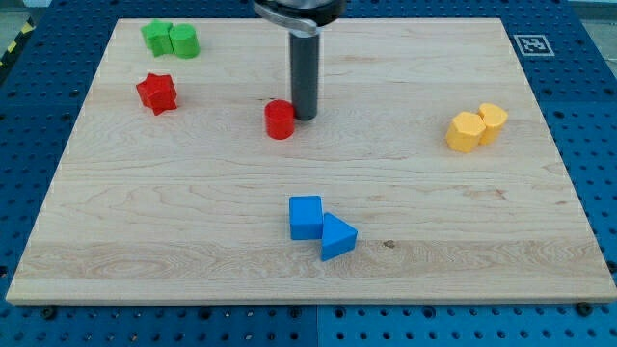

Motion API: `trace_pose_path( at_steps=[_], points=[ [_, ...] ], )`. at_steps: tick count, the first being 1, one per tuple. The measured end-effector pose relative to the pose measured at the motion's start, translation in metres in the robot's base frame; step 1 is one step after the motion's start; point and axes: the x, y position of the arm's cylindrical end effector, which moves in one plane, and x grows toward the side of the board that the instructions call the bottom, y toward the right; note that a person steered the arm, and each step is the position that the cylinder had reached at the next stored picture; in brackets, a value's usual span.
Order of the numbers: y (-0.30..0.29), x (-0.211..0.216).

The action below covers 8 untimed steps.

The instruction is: Push the red circle below the red star

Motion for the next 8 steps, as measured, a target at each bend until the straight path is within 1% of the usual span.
trace_pose_path(
  at_steps=[2,3,4,5,6,7,8],
  points=[
    [-0.045,0.014],
    [-0.023,0.047],
    [0.009,0.09],
    [0.009,0.103],
    [0.009,0.097],
    [-0.005,0.075],
    [-0.04,0.064]
  ],
)
